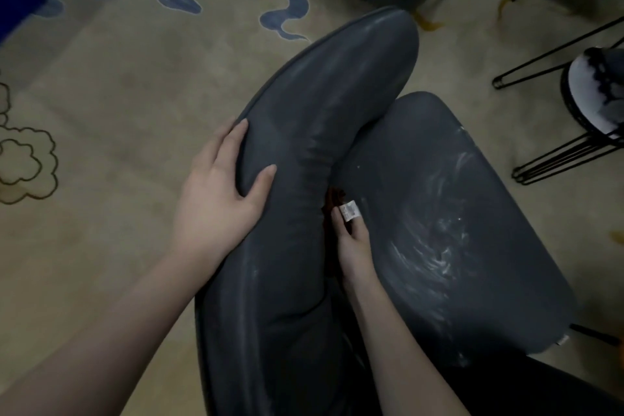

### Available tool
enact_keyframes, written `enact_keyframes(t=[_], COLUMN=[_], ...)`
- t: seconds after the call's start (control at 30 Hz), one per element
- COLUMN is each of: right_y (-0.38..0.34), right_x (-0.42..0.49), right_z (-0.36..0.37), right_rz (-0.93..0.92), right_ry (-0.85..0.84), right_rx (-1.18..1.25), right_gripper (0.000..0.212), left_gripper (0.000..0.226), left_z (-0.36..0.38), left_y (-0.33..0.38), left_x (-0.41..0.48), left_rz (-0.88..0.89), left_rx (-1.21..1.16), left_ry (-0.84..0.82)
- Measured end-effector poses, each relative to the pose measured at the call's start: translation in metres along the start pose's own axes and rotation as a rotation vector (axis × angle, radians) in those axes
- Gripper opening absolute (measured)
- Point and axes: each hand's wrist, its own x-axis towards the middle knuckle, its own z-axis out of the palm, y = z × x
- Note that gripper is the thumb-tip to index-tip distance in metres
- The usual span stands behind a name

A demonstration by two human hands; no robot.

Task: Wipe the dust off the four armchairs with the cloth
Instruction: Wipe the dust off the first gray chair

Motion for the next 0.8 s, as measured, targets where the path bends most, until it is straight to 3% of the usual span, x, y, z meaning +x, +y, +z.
enact_keyframes(t=[0.37,0.5,0.63,0.8], right_y=[-0.047,-0.055,-0.06,-0.072], right_x=[-0.061,-0.075,-0.093,-0.103], right_z=[0.019,0.028,0.038,0.041], right_rz=[-0.245,-0.373,-0.566,-0.733], right_ry=[0.072,0.095,0.087,0.066], right_rx=[-0.074,-0.205,-0.38,-0.527], right_gripper=[0.017,0.009,0.025,0.014], left_gripper=[0.065,0.064,0.063,0.056], left_z=[-0.01,-0.018,-0.015,-0.008], left_y=[-0.003,-0.006,-0.007,-0.005], left_x=[-0.004,-0.035,-0.075,-0.09], left_rz=[-0.023,-0.066,-0.214,-0.267], left_rx=[-0.089,-0.18,-0.341,-0.426], left_ry=[-0.047,-0.026,-0.008,0.039])
